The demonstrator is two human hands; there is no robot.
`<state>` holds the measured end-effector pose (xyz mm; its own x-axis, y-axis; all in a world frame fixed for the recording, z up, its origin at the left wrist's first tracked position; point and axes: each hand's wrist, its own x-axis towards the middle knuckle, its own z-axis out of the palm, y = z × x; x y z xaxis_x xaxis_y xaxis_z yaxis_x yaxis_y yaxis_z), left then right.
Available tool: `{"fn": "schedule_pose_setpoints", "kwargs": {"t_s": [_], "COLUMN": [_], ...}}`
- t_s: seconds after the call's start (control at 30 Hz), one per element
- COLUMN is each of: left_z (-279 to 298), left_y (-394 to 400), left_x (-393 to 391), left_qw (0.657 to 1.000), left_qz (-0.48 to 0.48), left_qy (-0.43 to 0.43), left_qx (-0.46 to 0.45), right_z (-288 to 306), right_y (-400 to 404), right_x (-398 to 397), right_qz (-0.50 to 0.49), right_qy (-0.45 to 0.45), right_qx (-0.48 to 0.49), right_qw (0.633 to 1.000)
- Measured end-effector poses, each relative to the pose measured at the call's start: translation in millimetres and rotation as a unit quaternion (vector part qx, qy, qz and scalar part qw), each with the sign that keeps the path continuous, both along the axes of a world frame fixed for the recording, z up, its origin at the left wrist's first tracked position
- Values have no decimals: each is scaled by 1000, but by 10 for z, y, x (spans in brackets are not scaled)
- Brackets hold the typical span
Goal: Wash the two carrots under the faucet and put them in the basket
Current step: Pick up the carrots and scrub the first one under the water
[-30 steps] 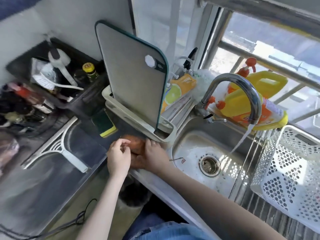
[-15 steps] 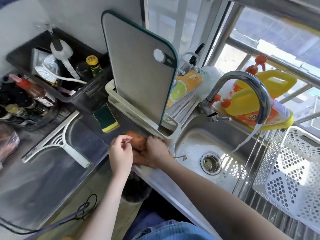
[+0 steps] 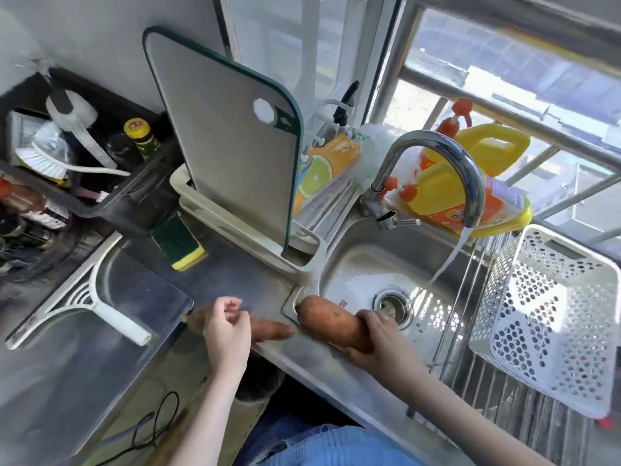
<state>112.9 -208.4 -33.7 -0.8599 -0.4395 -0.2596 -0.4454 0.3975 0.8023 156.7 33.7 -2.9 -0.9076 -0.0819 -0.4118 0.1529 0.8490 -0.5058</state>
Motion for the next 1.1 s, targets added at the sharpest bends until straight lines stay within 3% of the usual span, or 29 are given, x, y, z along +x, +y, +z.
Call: {"fn": "schedule_pose_setpoints", "kwargs": {"t_s": [0.23, 0.47, 0.6, 0.8, 1.1], "left_z": [-41, -73, -69, -32, -55], "left_y": [43, 113, 123, 140, 134], "left_x": [-40, -77, -103, -180, -265], "left_qw": [996, 991, 988, 977, 961], "left_qz": [-68, -80, -97, -127, -171], "left_qy": [-5, 5, -9, -18, -33], "left_qx": [-54, -105, -122, -171, -213], "right_z": [-135, -521, -760, -1163, -1750], "right_y": [616, 817, 960, 1056, 1097], "right_x": [-11, -527, -702, -787, -667], "right_qz": [-273, -536, -584, -611, -618], "right_qy": [-1, -1, -4, -27, -99], "right_qx": [1, -141, -150, -153, -72], "right_qw": [962, 832, 798, 776, 777]}}
